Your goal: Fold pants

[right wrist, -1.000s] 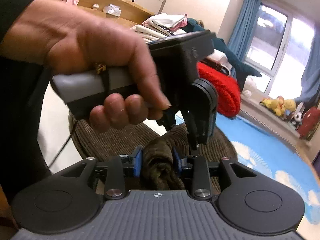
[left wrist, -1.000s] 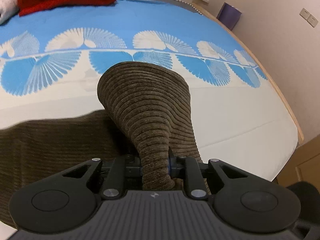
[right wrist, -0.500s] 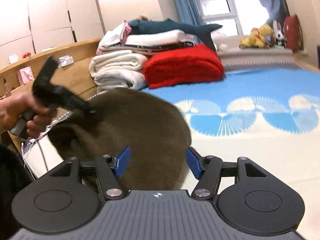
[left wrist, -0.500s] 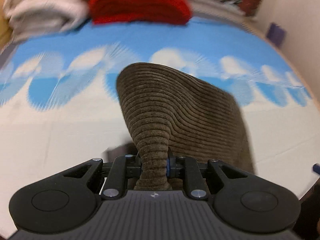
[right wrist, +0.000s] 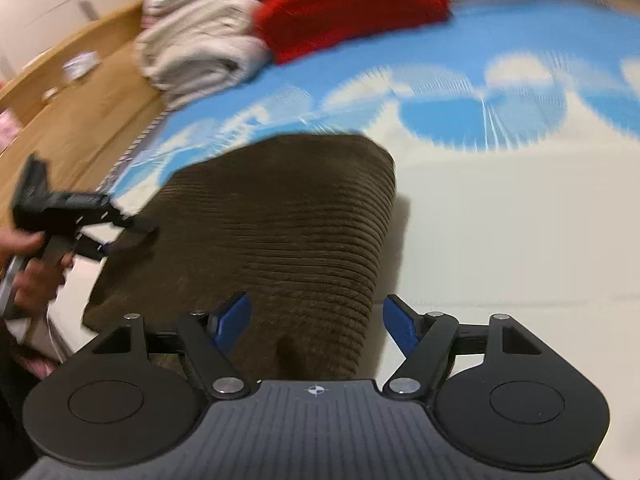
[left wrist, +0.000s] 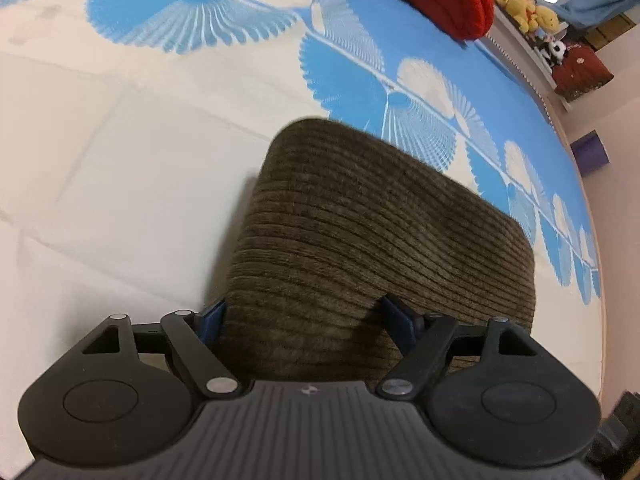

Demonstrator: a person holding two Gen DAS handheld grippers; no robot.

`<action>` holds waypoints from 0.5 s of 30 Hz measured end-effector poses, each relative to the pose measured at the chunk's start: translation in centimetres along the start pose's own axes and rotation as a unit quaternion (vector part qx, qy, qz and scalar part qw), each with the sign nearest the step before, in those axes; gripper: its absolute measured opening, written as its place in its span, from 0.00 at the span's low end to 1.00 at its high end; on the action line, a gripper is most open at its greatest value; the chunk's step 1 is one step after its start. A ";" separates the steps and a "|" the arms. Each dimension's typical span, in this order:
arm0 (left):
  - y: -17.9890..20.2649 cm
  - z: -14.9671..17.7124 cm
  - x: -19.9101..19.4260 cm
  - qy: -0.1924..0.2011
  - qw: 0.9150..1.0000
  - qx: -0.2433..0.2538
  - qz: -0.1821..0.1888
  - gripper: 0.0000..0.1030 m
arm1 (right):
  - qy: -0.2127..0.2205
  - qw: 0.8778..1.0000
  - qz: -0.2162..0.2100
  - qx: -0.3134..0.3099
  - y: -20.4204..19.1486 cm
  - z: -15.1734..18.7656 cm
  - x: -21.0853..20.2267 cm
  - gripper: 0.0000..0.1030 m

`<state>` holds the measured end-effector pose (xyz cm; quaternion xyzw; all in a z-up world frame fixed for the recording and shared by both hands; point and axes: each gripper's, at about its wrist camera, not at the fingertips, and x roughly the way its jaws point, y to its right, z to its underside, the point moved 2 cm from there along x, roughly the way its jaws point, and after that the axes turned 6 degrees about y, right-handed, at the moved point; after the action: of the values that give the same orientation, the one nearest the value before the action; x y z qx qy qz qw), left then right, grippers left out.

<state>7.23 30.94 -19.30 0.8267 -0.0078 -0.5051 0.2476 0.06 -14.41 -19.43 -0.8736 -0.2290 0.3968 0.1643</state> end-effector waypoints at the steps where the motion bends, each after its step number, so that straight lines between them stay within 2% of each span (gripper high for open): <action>1: 0.0 0.0 0.4 -0.006 1.000 -0.002 0.000 0.81 | -0.005 1.000 0.007 0.020 0.5 0.0 1.1 0.74; 4: 0.1 0.1 1.4 -0.015 1.000 -0.004 0.012 0.82 | -0.022 0.997 0.015 0.066 1.8 0.1 3.5 0.74; 6: 0.3 0.0 1.9 -0.019 1.000 -0.002 0.013 0.81 | -0.032 0.996 0.004 0.083 2.2 0.3 4.7 0.73; 7: 0.4 -0.1 2.2 -0.020 1.000 0.000 0.016 0.73 | -0.033 0.996 -0.004 0.081 2.1 0.3 5.1 0.65; 8: 0.7 -0.3 2.3 -0.019 1.000 0.003 0.019 0.66 | -0.031 0.997 -0.012 0.074 1.8 0.1 5.3 0.52; 9: 1.0 -0.5 2.2 -0.017 1.000 0.005 0.018 0.60 | -0.028 0.998 -0.012 0.062 1.4 -0.1 5.3 0.48; 10: 1.4 -0.6 2.1 -0.015 1.000 0.003 0.017 0.52 | -0.025 0.998 -0.019 0.047 1.0 -0.5 5.2 0.34; 11: 1.9 -0.8 1.9 -0.012 1.000 0.008 0.017 0.46 | -0.021 0.999 -0.023 0.043 0.9 -1.0 4.9 0.24; 13: 3.1 -1.2 1.7 -0.005 0.999 0.008 0.030 0.41 | -0.021 0.998 -0.035 0.051 1.1 -2.6 4.2 0.21; 15: 4.9 -1.5 2.4 -0.004 0.999 0.000 0.052 0.40 | -0.014 0.998 -0.039 0.056 2.1 -4.8 3.3 0.20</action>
<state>10.85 26.66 -18.70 0.8233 -0.0512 -0.4946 0.2736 6.27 -14.88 -19.40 -0.8477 -0.2422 0.4148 0.2251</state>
